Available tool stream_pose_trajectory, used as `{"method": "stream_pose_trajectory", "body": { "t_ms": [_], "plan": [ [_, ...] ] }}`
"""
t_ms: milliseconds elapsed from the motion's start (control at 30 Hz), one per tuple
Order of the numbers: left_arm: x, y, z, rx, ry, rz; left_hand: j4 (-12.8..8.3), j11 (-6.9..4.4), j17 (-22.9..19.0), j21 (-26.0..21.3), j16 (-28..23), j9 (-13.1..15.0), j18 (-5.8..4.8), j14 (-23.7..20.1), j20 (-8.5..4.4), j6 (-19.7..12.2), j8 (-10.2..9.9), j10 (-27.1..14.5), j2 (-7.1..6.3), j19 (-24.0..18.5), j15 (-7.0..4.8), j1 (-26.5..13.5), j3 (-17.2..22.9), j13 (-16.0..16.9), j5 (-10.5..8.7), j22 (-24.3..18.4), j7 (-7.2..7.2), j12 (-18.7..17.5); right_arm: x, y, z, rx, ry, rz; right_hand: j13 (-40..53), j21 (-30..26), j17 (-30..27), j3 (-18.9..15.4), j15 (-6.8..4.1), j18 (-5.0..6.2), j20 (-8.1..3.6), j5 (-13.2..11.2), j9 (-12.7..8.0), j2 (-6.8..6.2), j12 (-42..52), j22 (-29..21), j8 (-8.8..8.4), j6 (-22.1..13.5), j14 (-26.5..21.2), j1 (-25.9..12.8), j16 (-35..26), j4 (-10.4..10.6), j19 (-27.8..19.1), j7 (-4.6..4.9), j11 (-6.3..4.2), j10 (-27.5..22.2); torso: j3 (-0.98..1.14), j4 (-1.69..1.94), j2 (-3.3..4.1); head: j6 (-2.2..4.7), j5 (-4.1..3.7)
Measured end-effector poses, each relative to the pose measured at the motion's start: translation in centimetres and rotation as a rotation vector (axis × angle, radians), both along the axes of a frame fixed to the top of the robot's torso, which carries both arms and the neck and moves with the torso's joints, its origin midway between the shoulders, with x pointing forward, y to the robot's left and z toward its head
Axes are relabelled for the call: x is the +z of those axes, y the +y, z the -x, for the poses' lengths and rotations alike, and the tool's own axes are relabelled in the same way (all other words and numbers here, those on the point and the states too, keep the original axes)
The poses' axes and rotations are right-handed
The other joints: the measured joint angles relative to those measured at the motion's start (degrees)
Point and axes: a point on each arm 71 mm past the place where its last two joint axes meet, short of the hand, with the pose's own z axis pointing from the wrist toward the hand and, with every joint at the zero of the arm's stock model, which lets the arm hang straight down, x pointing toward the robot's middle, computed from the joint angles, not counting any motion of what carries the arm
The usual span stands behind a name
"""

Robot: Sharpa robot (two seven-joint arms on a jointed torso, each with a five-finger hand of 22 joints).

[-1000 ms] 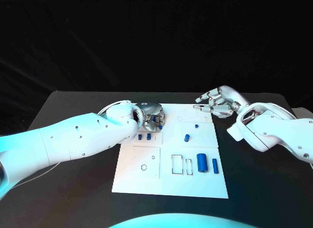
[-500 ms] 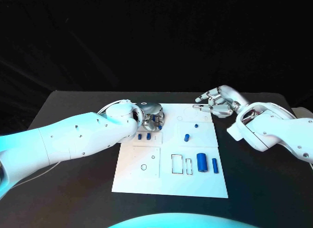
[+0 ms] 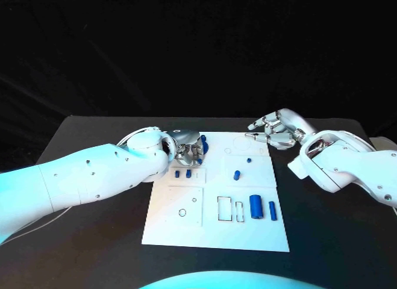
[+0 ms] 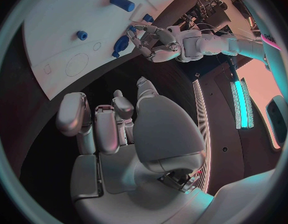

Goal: Assemble the parts on the task board

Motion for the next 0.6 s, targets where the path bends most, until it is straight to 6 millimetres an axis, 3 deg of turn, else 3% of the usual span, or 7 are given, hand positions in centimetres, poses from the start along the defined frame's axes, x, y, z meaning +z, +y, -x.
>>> {"method": "stream_pose_trajectory", "body": {
  "t_ms": [367,600],
  "plan": [
    [2.1,1.8,0.2,0.034,-0.005,0.070,0.00,0.00,0.00,0.29,0.00,-0.07,0.00,0.00,0.00,0.21,-0.22,0.40,-0.23,0.00,0.00,-0.23,0.00,0.00,0.00,0.34,-0.20,0.00,0.0,-0.3,-0.1,-0.010,-0.005,0.002,-0.01,0.00,0.00,0.00,0.00,0.01,0.00,0.00,0.00,0.00,0.00,0.00,0.00,0.00,0.00,0.00,0.00,0.00,0.00,0.00,0.00,0.00,0.05,0.14,-0.03,0.19,0.15],
    [2.3,3.0,0.2,0.056,0.001,0.075,0.00,0.00,-0.01,0.29,0.00,-0.17,0.00,0.00,0.00,0.20,-0.22,0.40,-0.24,0.00,0.00,-0.22,0.00,0.00,0.00,0.38,-0.20,0.00,0.0,-0.3,-0.1,-0.012,-0.006,0.003,-0.02,0.00,0.00,0.00,0.00,0.00,0.00,0.00,0.00,0.00,0.00,0.00,0.00,0.00,0.00,0.00,0.00,0.00,0.00,0.00,0.00,0.01,0.04,0.13,-0.01,0.24,0.28]
  ]
}}
